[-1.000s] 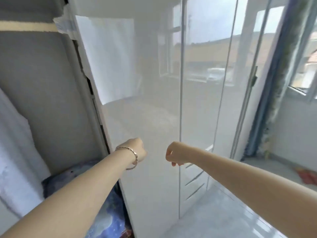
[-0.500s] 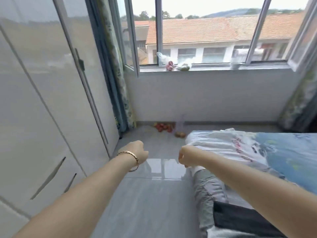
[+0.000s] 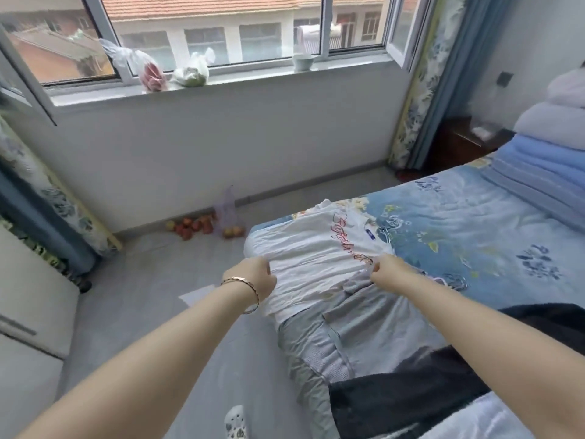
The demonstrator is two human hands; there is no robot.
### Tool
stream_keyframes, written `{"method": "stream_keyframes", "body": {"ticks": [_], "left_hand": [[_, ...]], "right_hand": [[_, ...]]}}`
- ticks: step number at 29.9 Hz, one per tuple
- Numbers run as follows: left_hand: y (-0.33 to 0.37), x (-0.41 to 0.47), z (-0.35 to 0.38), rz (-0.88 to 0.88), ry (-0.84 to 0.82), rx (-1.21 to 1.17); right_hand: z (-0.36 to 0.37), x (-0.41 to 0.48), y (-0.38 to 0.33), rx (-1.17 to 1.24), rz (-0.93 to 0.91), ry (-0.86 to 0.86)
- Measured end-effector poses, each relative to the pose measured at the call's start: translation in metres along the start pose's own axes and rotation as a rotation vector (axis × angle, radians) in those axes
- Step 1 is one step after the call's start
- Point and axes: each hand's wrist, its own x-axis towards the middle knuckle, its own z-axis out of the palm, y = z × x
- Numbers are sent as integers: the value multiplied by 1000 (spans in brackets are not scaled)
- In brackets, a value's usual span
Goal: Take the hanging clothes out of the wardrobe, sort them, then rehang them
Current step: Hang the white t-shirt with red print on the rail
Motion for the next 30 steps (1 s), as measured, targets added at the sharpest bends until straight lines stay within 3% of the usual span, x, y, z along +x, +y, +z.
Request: {"method": "stream_keyframes", "body": {"ticks": [12, 22, 30], "left_hand": [[63, 263, -11, 321, -219, 137], [155, 453, 73, 401, -282, 114], [198, 583, 182, 322, -400, 219]], "right_hand": [[6, 167, 27, 251, 535, 47], [31, 355, 92, 251, 628, 16], [87, 513, 158, 320, 709, -46]]}}
